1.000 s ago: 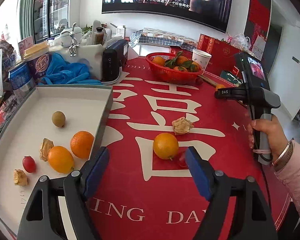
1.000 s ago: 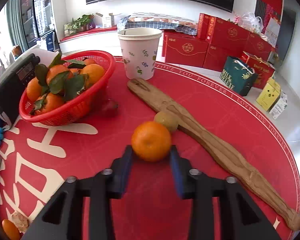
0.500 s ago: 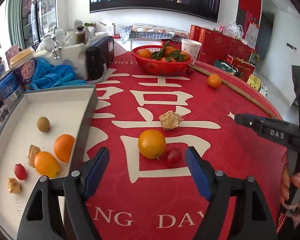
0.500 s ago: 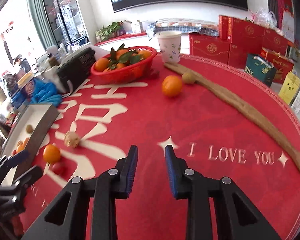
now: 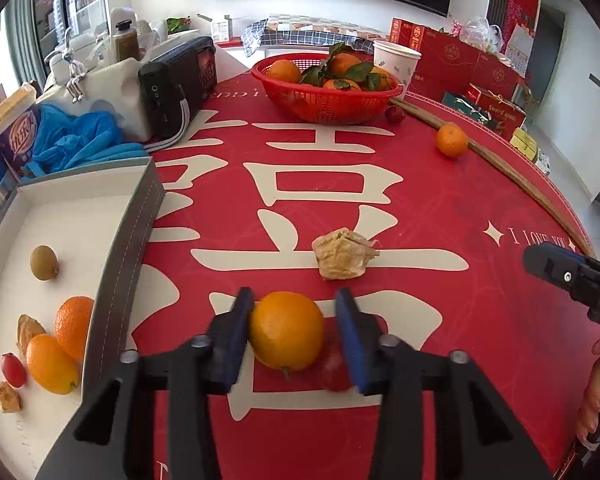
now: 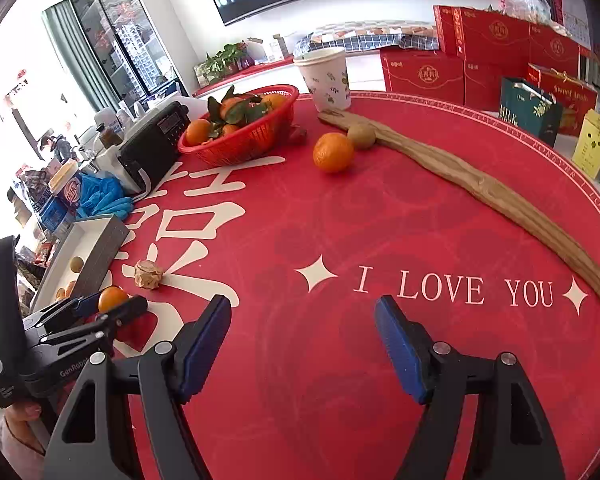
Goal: Organize fruits
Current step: 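Move both tools back toward the remaining fruits on the tablecloth, then grasp an orange with the left tool while the right grasps a red tomato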
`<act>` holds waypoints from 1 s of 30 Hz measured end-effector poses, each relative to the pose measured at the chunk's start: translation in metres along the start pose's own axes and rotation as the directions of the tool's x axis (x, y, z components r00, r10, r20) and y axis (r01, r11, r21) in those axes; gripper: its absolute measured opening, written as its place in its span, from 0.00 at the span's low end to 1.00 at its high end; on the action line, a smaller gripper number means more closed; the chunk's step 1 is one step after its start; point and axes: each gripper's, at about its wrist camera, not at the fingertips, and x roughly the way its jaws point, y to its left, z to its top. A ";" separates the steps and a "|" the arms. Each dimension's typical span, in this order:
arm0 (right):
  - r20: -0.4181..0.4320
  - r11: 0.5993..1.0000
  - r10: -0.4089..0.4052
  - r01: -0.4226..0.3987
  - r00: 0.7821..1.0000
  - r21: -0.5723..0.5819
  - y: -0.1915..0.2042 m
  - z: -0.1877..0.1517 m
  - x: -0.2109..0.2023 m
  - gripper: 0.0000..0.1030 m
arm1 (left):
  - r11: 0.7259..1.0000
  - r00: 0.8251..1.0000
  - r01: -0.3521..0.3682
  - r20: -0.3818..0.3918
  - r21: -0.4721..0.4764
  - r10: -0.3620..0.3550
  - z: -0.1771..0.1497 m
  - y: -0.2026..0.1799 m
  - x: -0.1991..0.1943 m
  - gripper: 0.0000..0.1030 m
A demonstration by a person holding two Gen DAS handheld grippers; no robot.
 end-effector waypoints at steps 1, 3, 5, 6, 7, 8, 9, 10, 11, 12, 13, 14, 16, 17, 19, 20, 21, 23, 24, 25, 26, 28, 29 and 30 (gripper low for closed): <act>-0.004 1.000 0.000 0.000 1.000 0.000 0.000 -0.001 0.000 0.74 | 1.000 1.000 0.008 0.002 -0.009 -0.008 -0.001 0.002 -0.001 0.36; -0.013 1.000 0.009 -0.009 1.000 -0.011 0.001 -0.003 0.000 0.74 | 0.998 0.999 0.031 0.016 -0.054 -0.031 -0.004 0.009 -0.006 0.36; -0.028 0.999 0.034 -0.035 0.999 -0.039 0.009 -0.006 0.003 0.74 | 0.995 0.998 0.039 0.050 -0.094 -0.035 -0.011 0.017 -0.015 0.36; -0.035 0.997 0.046 -0.048 0.998 -0.065 0.016 -0.008 0.004 0.74 | 0.992 0.996 0.046 0.076 -0.114 -0.038 -0.015 0.021 -0.022 0.36; -0.042 0.994 0.053 -0.056 0.998 -0.090 0.021 -0.010 0.005 0.74 | 0.991 0.995 0.050 0.095 -0.128 -0.038 -0.018 0.024 -0.028 0.36; -0.051 0.989 0.060 -0.066 0.997 -0.128 0.031 -0.013 0.007 0.74 | 0.989 0.992 0.051 0.120 -0.140 -0.034 -0.021 0.026 -0.035 0.36; -0.058 0.984 0.065 -0.073 0.996 -0.161 0.039 -0.015 0.008 0.74 | 0.987 0.988 0.041 0.150 -0.154 -0.018 -0.025 0.029 -0.043 0.36; -0.068 0.977 0.071 -0.083 0.995 -0.197 0.048 -0.018 0.010 0.74 | 0.986 0.983 0.025 0.181 -0.167 0.006 -0.029 0.032 -0.051 0.36; -0.080 0.967 0.081 -0.098 0.993 -0.236 0.059 -0.022 0.012 0.74 | 0.984 0.979 0.014 0.205 -0.177 0.023 -0.032 0.034 -0.058 0.36; -0.087 0.957 0.091 -0.111 0.992 -0.267 0.068 -0.025 0.012 0.74 | 0.982 0.973 0.009 0.228 -0.191 0.035 -0.034 0.036 -0.065 0.36; -0.095 0.944 0.105 -0.129 0.990 -0.304 0.081 -0.029 0.012 0.74 | 0.978 0.966 0.009 0.254 -0.209 0.046 -0.036 0.040 -0.072 0.36; -0.100 0.932 0.114 -0.141 0.988 -0.333 0.092 -0.032 0.013 0.74 | 0.975 0.960 0.006 0.274 -0.220 0.056 -0.037 0.043 -0.078 0.36; -0.089 0.896 0.104 -0.132 0.991 -0.424 0.119 -0.040 0.012 0.74 | 0.971 0.945 -0.013 0.314 -0.238 0.090 -0.037 0.049 -0.088 0.36; -0.072 0.881 0.077 -0.102 0.994 -0.462 0.130 -0.043 0.014 0.74 | 0.969 0.937 -0.029 0.332 -0.245 0.112 -0.038 0.051 -0.093 0.36; -0.052 0.852 0.032 -0.055 0.998 -0.521 0.149 -0.048 0.024 0.73 | 0.967 0.928 -0.046 0.347 -0.252 0.134 -0.037 0.053 -0.096 0.36; -0.066 0.844 0.028 -0.059 0.997 -0.533 0.157 -0.050 0.031 0.72 | 0.966 0.929 -0.041 0.347 -0.256 0.131 -0.038 0.055 -0.097 0.36; -0.080 0.845 0.014 -0.055 0.997 -0.533 0.160 -0.051 0.039 0.66 | 0.966 0.932 -0.032 0.342 -0.257 0.122 -0.039 0.056 -0.097 0.36; -0.085 0.860 0.015 -0.056 0.996 -0.506 0.159 -0.050 0.043 0.36 | 0.968 0.936 -0.029 0.332 -0.250 0.114 -0.040 0.054 -0.094 0.36; -0.079 0.868 0.007 -0.046 0.997 -0.494 0.157 -0.048 0.042 0.19 | 0.971 0.940 -0.029 0.323 -0.237 0.107 -0.040 0.051 -0.092 0.36; -0.082 0.879 0.005 -0.043 0.997 -0.476 0.153 -0.045 0.042 0.20 | 0.974 0.945 -0.028 0.312 -0.224 0.099 -0.040 0.048 -0.089 0.36; -0.080 0.896 0.004 -0.039 0.997 -0.442 0.146 -0.042 0.042 0.20 | 0.977 0.950 -0.028 0.299 -0.210 0.091 -0.040 0.044 -0.086 0.36; -0.066 0.918 -0.002 -0.024 0.998 -0.395 0.130 -0.037 0.039 0.20 | 0.986 0.963 -0.030 0.260 -0.166 0.073 -0.042 0.032 -0.077 0.36; -0.062 0.931 -0.009 -0.015 0.998 -0.365 0.119 -0.034 0.036 0.20 | 0.989 0.969 -0.032 0.238 -0.147 0.067 -0.042 0.027 -0.073 0.36; -0.064 0.940 -0.012 -0.010 0.998 -0.341 0.111 -0.032 0.034 0.20 | 0.991 0.977 -0.030 0.205 -0.128 0.056 -0.043 0.021 -0.066 0.36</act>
